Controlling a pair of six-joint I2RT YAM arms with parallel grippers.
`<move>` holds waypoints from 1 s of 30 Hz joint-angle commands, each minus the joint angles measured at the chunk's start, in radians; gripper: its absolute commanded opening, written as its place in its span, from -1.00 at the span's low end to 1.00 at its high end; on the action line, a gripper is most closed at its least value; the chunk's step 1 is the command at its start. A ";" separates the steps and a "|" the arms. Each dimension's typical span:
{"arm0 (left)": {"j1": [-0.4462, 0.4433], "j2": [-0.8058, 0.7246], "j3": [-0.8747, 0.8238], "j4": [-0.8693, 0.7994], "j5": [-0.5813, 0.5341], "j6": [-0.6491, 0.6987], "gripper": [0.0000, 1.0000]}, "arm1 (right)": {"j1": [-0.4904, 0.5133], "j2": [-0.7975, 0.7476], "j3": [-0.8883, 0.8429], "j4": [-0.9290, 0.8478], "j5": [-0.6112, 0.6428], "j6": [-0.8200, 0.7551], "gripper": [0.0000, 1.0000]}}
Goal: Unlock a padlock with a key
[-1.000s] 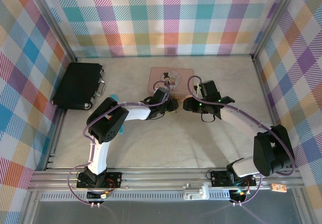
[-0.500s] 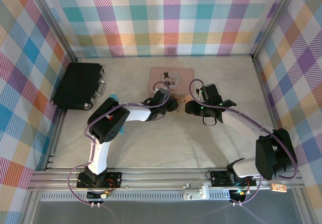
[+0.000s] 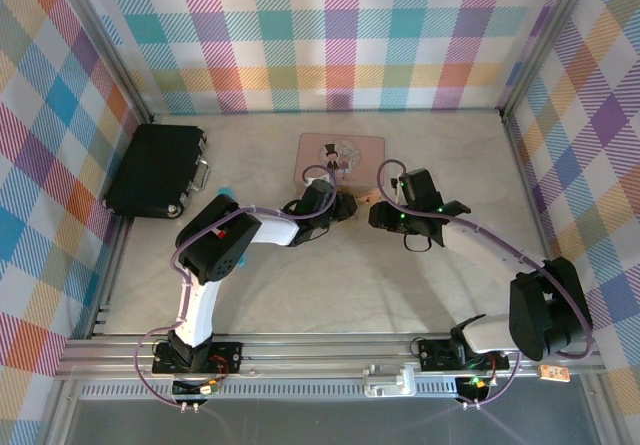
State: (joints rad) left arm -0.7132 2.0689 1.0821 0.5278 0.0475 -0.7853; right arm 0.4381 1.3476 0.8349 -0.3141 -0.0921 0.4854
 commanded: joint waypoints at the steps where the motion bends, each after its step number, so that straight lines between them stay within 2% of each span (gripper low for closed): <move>1: -0.006 0.027 -0.028 0.035 0.034 -0.023 -0.44 | -0.011 -0.024 -0.028 0.025 0.010 0.006 0.02; 13: -0.001 -0.009 -0.075 0.158 0.097 -0.155 -1.00 | -0.063 0.031 -0.081 0.152 -0.093 0.096 0.01; 17: 0.007 -0.009 -0.086 0.208 0.122 -0.196 -1.00 | -0.074 0.048 -0.085 0.176 -0.130 0.114 -0.01; 22: 0.021 -0.018 -0.115 0.387 0.192 -0.317 -1.00 | -0.094 0.055 -0.118 0.269 -0.275 0.178 -0.07; 25: 0.022 -0.029 -0.122 0.440 0.212 -0.369 -1.00 | -0.115 0.065 -0.171 0.402 -0.353 0.257 -0.11; 30: 0.023 -0.021 -0.132 0.510 0.221 -0.434 -1.00 | -0.168 0.142 -0.260 0.726 -0.459 0.422 -0.23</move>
State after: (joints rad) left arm -0.6846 2.0651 0.9684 0.9600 0.1841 -1.0809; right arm 0.2916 1.4509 0.6071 0.1738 -0.4465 0.7811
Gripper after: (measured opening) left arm 0.100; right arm 0.392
